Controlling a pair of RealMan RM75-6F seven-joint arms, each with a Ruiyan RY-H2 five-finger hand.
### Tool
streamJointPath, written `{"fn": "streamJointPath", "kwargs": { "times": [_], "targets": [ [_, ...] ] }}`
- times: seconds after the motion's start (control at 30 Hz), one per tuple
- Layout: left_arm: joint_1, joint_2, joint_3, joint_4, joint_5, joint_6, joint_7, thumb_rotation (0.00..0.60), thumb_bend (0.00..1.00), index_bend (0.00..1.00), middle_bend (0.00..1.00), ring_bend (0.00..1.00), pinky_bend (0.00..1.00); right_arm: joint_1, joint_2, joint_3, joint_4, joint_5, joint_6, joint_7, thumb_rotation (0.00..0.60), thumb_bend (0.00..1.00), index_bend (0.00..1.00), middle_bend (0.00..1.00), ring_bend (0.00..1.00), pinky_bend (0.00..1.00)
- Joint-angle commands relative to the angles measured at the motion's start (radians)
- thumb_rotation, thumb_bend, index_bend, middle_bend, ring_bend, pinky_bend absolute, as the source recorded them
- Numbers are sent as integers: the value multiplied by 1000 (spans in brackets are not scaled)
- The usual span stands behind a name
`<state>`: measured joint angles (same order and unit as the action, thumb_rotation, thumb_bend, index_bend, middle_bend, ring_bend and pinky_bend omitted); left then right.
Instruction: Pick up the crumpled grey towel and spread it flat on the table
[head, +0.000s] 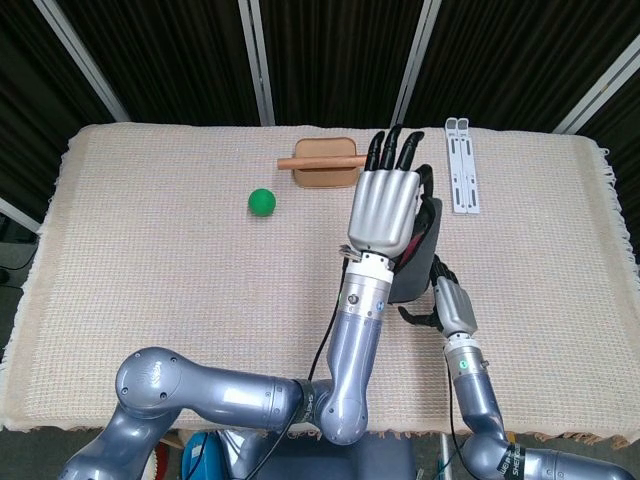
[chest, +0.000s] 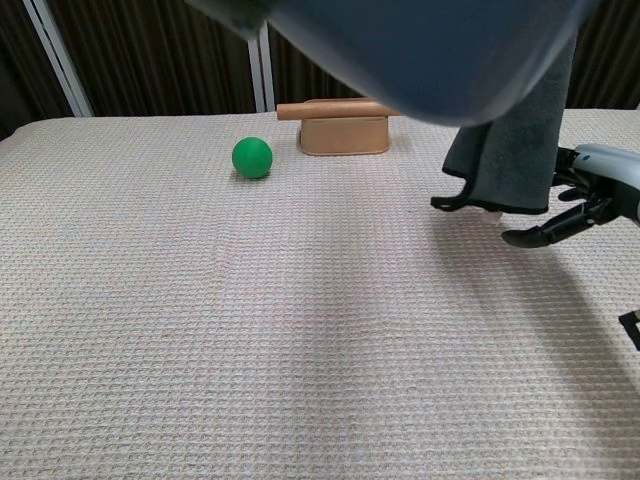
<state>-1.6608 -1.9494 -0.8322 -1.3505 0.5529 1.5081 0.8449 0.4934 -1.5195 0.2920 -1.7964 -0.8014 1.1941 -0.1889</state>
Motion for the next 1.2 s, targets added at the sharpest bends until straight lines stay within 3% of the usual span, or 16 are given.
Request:
{"fn": "streamJointPath", "kwargs": {
  "times": [0.03,0.33,0.53,0.63,0.87,1.2],
  "targets": [
    [9,15,1,-7,4,8,10,600,587,659,127,0,0,-3,2,-1,0,-5,-1,7,600,247,0,0,0,61],
    [16,55,13,-13,11,39,72,600,587,661,128,0,0,-8,0,-7,-16,-29,0,20,600,247,0,0,0,61],
    [19,104,105,-3,89,51,163,600,588,671,127,0,0,-10,5,-1,-18,-30,2,27,600,247,0,0,0,61],
    [43,118,124,-9,101,52,161,600,587,672,128,0,0,-11,11,0,-17,-26,-5,33,600,247,0,0,0,61],
    [154,181,158,-71,61,63,183,600,588,681,131,0,0,-14,27,-1,-4,-27,-21,47,600,248,0,0,0,61],
    [333,364,231,-277,8,56,262,600,589,690,139,0,0,-18,40,-3,29,-21,-48,70,600,247,0,0,0,61]
  ]
}}
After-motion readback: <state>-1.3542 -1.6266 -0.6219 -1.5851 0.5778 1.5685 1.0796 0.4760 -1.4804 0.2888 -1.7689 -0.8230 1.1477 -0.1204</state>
